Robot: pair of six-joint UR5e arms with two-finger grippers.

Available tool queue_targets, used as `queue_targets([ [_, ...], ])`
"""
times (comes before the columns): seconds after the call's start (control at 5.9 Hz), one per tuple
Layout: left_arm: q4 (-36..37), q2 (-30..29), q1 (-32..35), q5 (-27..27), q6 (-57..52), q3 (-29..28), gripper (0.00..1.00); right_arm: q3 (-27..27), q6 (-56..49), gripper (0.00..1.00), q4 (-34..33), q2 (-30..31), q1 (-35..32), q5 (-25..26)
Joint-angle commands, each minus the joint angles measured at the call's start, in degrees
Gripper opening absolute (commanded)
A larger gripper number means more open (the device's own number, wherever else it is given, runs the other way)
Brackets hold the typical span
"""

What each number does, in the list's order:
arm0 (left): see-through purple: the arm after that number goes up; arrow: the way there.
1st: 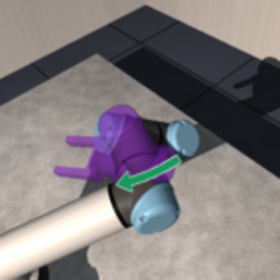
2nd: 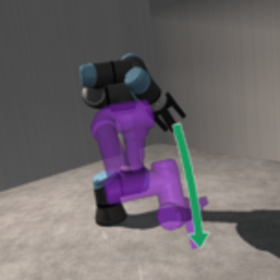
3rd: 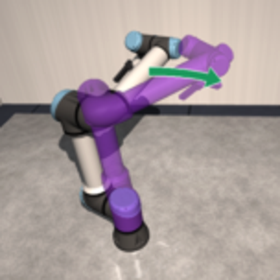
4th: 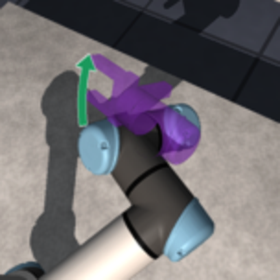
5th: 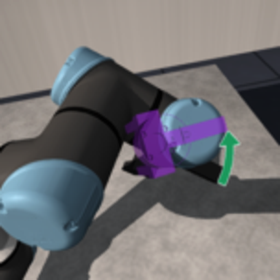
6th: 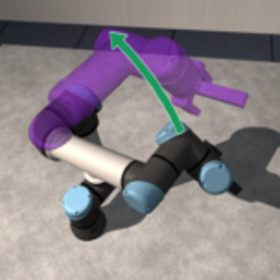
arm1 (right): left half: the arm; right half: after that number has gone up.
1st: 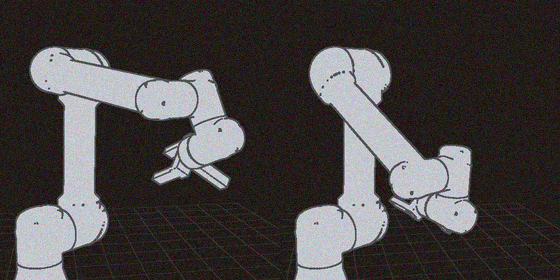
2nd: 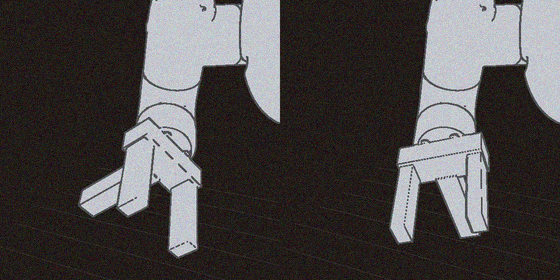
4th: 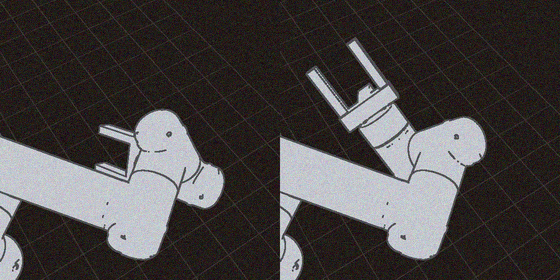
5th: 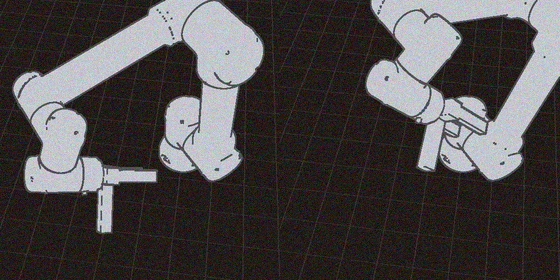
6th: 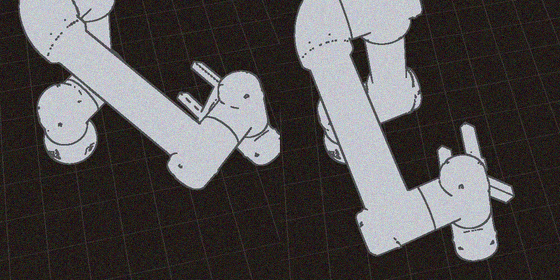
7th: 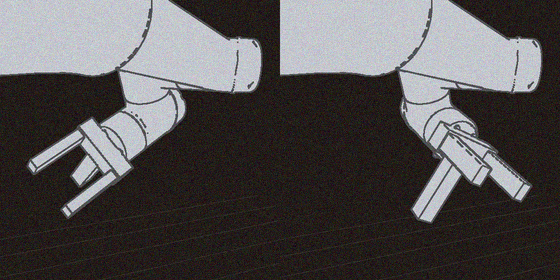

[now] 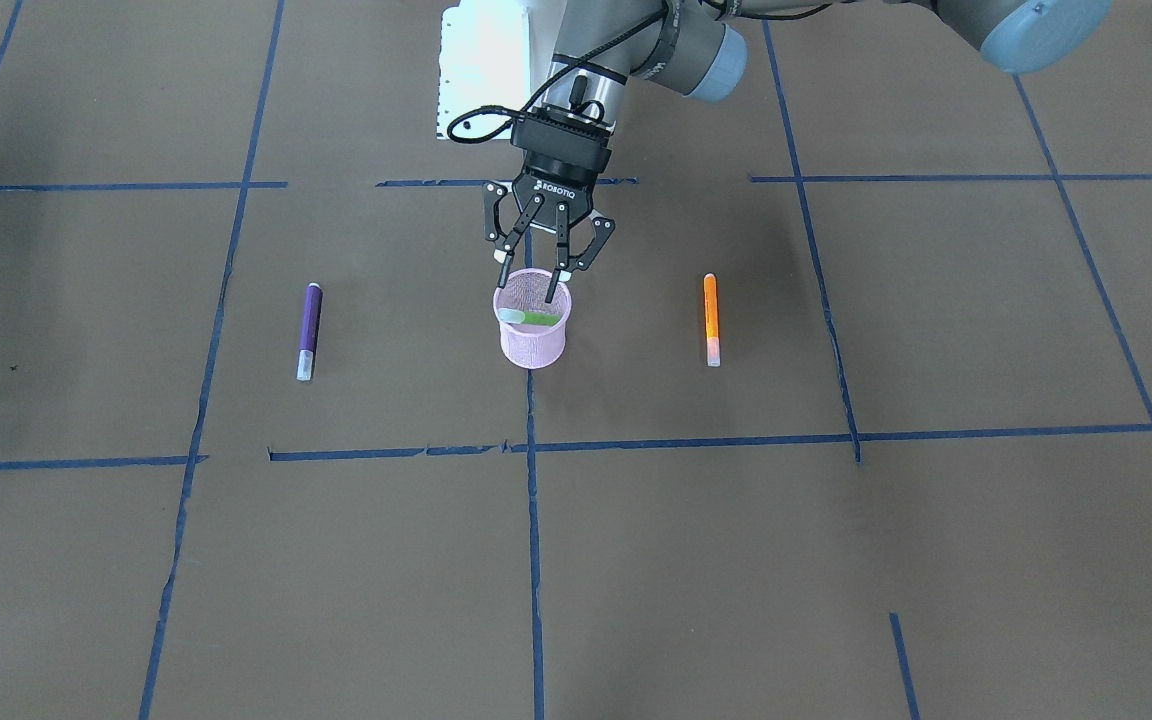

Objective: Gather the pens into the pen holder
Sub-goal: 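Lift the green highlighter with the left gripper and drop it into the pink cup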

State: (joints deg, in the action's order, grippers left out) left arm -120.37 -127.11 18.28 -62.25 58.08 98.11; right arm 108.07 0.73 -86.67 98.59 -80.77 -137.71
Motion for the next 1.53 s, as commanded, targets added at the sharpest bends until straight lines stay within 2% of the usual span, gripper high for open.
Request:
queue_targets([
  [0.0, -1.4, 0.4, 0.0, -0.3, 0.1, 1.1, 1.0, -1.3, 0.0, 1.0, -0.1, 0.6, 0.0, 3.3],
  [0.17, -1.4, 0.5, 0.3, -0.8, -0.4, 3.2, 1.0, -3.7, -0.3, 1.0, -0.1, 1.0, 0.0, 4.1],
  [0.34, -0.8, 0.6, 1.4, -3.5, -0.6, 3.7, 1.0, -8.5, -0.3, 0.99, -0.2, 1.2, -0.5, 3.7],
  [0.51, -0.8, 3.5, 5.5, -12.7, -0.6, 4.3, 0.99, -12.5, -1.7, 0.99, -0.1, 1.2, -1.9, 3.8],
  [0.68, -0.7, 8.7, 10.0, -21.5, -0.7, 7.6, 1.0, -18.1, -1.6, 0.99, 1.6, 0.2, -3.2, 3.8],
  [0.85, -0.7, 11.8, 15.8, -32.3, -0.8, 8.1, 1.0, -24.7, -1.3, 0.99, 2.5, -3.5, -3.2, 3.6],
  [1.02, -0.7, 12.1, 17.5, -35.4, -0.8, 8.1, 1.0, -29.4, -1.3, 0.98, 2.7, -6.0, -3.2, 2.6],
  [1.36, -0.7, 12.1, 17.4, -35.7, -0.8, 8.1, 1.0, -29.8, -1.0, 0.95, 2.7, -6.8, -1.9, 2.7],
])
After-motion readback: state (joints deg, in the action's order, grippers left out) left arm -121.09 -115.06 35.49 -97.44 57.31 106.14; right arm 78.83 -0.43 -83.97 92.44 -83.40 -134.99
